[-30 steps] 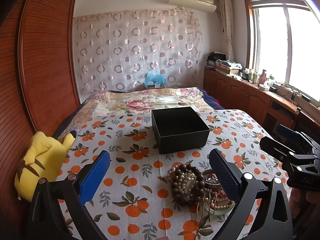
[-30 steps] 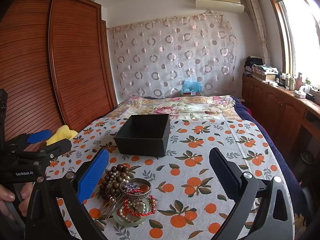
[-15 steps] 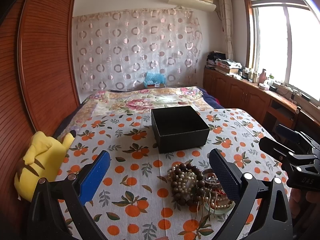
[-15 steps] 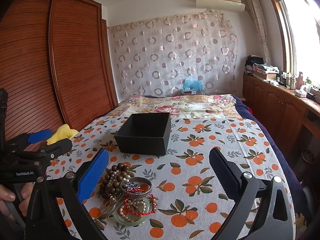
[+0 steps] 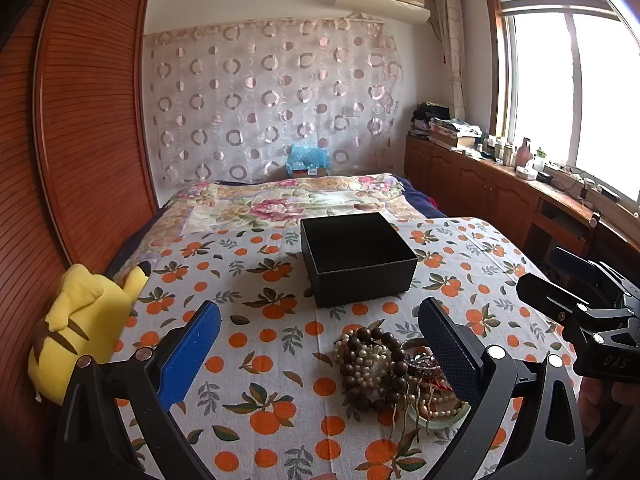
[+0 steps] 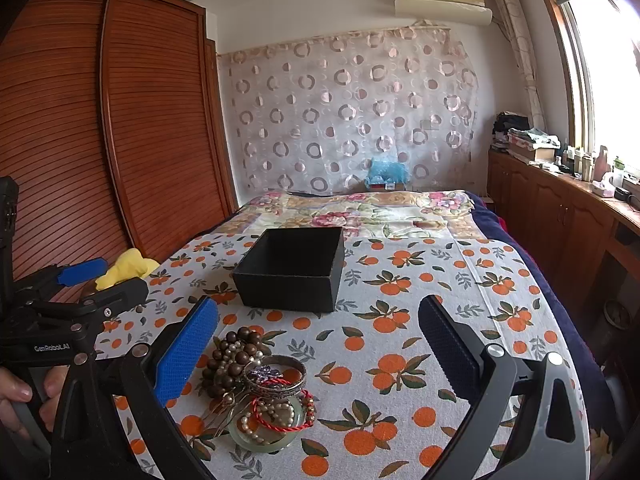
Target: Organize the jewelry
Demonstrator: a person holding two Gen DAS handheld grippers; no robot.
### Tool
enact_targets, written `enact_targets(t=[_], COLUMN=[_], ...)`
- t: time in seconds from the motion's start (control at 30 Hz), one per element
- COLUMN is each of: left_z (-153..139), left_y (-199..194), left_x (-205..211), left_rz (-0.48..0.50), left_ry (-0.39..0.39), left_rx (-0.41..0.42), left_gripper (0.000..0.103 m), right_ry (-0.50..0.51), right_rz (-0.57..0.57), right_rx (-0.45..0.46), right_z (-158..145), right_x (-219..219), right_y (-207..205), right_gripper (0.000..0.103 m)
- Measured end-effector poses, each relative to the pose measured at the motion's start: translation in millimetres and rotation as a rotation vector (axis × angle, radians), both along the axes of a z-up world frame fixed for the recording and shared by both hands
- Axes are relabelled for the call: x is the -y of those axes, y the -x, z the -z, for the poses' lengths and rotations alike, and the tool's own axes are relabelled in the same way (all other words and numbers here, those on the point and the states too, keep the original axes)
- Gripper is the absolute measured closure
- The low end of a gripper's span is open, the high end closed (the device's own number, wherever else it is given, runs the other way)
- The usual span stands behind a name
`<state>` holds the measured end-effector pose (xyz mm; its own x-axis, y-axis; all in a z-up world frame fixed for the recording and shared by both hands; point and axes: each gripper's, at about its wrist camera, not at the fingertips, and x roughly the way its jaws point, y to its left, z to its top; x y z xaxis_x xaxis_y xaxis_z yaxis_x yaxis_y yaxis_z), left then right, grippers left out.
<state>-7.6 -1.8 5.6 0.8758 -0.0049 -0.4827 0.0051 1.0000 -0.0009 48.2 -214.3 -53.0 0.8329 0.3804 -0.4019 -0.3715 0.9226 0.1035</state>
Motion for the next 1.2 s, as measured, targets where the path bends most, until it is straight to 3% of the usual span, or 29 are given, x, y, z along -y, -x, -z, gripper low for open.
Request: enact_targets(t=[0.27,0.5,0.87,0.97,1.03,1.2], left_z=[13.1,40.6,80.3,84.1,86.2,91.4], left_y=[-4.9,-12.1,-25.8,-30.0,-36.0,-47.6], left_x=[-0.5,-5.2,-11.3,-12.2,-11.9,-14.4], left_rz=[0.01,0.059,0.123,0.147,0.178,0.194], left_ry=[0.007,0.022,0.056,0.065,0.076,0.113], left_rx=[-0.027,-0.11,-0.24,-0.259,-0.286,-0.33], left_gripper=[0.007,0.007,0.007,0.016,0.031,0.056], right_ry=[0.004,0.012,0.036,0.05,0.055,0.068], right_rz=[-0.013,-0.039,-0.069,-0.078,-0.083,-0.103], right_rx=[-0.007,-0.033,-0.117,-0.129,-0.137,-0.149], right_z=[0.0,9.4,37.6,43.2,46.0,49.2], right_x=[-6.5,-1.1,8.7,7.5,6.9,4.9], right_y=[4.9,2.8,-2.9,-3.9,-5.7,-9.0], right_gripper=[0.003,0.003,0.016,0.018,0.018,0.02])
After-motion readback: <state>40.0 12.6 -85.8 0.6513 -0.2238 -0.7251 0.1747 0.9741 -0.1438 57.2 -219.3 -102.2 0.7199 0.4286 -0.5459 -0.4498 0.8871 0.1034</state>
